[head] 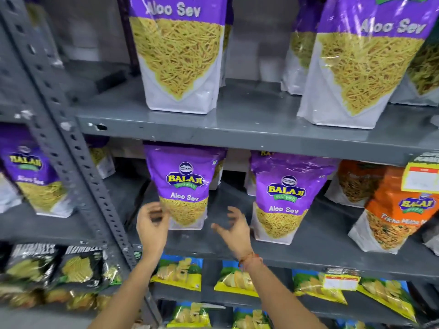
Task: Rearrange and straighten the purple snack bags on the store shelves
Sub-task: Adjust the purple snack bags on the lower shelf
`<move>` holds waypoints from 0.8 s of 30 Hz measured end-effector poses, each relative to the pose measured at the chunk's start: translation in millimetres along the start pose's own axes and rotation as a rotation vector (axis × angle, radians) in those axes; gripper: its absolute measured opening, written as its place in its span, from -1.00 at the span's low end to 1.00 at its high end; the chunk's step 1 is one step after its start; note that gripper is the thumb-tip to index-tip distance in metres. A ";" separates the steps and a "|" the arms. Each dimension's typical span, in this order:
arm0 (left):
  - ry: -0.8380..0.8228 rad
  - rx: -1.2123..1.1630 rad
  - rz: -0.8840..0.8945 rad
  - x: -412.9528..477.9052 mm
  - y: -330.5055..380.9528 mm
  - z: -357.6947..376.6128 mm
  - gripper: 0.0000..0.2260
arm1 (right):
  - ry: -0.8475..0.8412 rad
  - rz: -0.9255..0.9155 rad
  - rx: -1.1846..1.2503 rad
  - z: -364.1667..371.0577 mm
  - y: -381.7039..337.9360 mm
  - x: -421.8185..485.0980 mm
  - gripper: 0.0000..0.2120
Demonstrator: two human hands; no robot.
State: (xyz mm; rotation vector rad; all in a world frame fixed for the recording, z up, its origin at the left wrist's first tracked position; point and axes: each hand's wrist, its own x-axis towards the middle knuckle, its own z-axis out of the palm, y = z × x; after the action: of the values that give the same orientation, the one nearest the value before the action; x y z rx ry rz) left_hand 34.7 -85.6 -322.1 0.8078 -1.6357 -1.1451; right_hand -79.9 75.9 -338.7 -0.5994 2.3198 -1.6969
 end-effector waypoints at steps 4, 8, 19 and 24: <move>-0.248 0.082 -0.171 40.4 -28.6 -8.6 -0.49 | -0.270 0.017 -0.078 23.9 -24.2 35.6 -0.04; -0.626 0.214 -0.245 53.9 -38.8 -7.4 -0.41 | -0.333 0.021 -0.125 37.0 -24.6 50.2 -0.07; -0.695 0.187 -0.162 59.5 -27.7 -5.3 -0.49 | -0.163 -0.006 -0.127 39.5 -30.7 35.7 -0.36; -0.755 0.206 -0.161 55.4 -23.1 -3.8 -0.44 | -0.142 0.025 -0.127 33.0 -26.1 24.4 -0.36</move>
State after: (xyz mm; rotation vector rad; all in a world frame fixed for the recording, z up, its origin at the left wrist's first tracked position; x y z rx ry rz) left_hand 19.8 -143.8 -325.3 0.6782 -2.3687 -1.5267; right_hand -83.4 30.1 -322.8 -0.6879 2.3356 -1.4546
